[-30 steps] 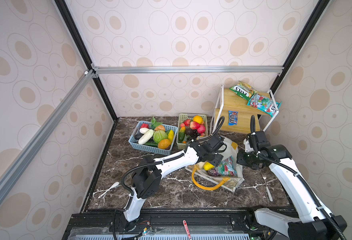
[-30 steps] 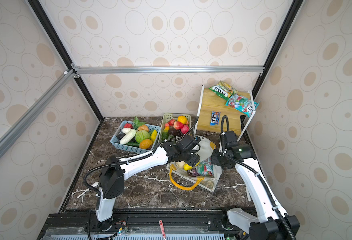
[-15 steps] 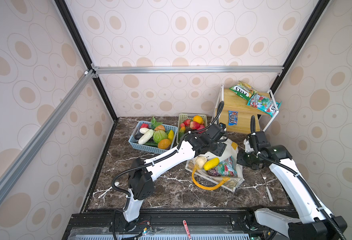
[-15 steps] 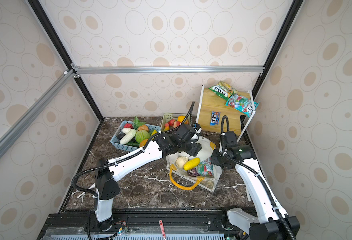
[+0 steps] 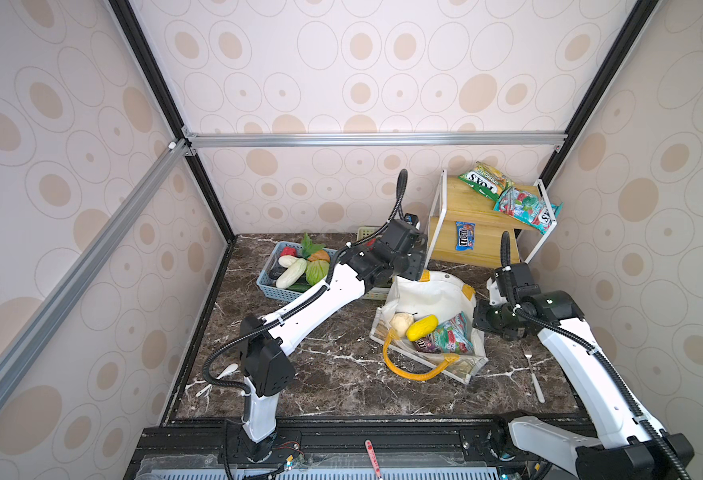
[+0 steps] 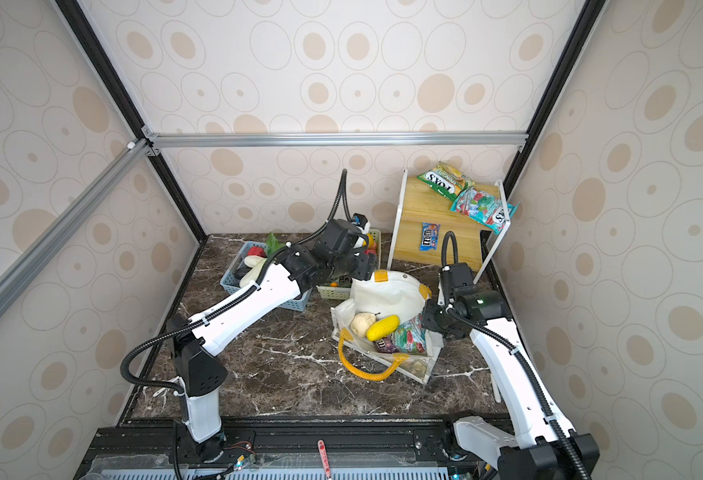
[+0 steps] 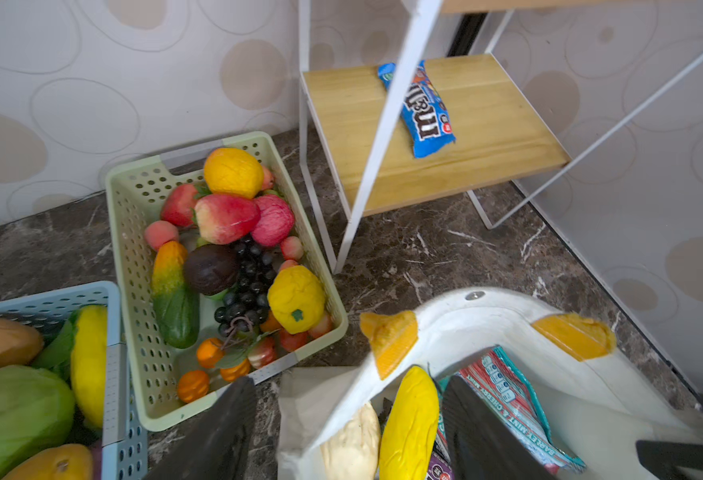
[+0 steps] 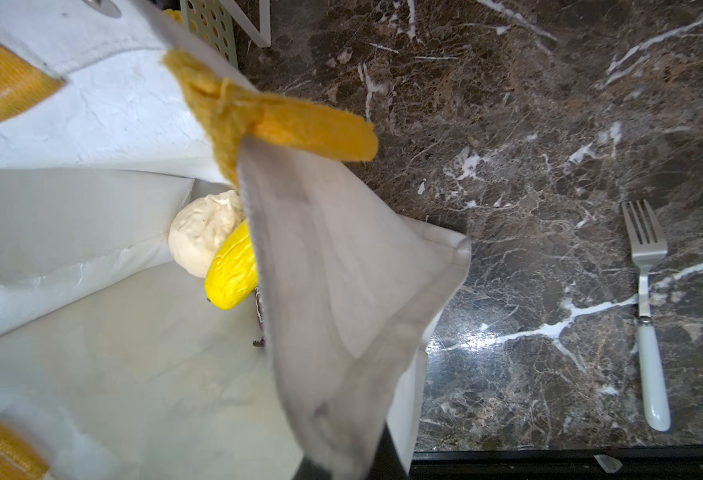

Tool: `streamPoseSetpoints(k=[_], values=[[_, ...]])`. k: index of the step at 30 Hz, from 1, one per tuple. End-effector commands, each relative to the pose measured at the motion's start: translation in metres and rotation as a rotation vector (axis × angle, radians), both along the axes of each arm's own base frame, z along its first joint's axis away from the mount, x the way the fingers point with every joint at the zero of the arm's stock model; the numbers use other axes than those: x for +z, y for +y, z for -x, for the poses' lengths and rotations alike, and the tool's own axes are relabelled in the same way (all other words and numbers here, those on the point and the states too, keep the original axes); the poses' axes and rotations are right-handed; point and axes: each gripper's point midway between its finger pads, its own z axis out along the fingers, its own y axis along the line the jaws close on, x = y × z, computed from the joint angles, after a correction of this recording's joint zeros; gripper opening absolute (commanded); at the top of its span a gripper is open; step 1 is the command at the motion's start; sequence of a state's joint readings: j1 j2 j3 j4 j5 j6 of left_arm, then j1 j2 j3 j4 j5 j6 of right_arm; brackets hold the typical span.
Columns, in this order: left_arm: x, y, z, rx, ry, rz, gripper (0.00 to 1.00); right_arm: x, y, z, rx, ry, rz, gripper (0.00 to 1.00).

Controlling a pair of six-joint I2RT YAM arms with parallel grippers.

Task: Place the food into the grocery bag and tie it
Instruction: 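Open the left gripper and raise it back toward the green fruit basket, then grasp the dark brown fake plum in the green basket with the left gripper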

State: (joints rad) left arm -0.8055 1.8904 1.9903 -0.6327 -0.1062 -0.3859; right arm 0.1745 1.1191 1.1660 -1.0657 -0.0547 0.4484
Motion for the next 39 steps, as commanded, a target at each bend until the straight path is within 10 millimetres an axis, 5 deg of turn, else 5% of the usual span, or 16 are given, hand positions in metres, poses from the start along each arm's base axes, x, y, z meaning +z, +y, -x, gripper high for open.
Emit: streamPoseSetpoints(k=[1, 15, 39], values=[[0.033, 0.023, -0.013, 0.075, -0.048, 0.074, 0.72, -0.001, 0.001, 0.007, 0.000, 0.010, -0.014, 0.09], [-0.016, 0.078, -0.065, 0.214, 0.015, 0.081, 0.73, -0.002, 0.004, 0.004, 0.003, 0.016, -0.024, 0.09], [-0.141, 0.062, -0.117, 0.280, 0.220, 0.057, 0.75, -0.007, 0.000, 0.014, 0.010, 0.017, -0.010, 0.09]])
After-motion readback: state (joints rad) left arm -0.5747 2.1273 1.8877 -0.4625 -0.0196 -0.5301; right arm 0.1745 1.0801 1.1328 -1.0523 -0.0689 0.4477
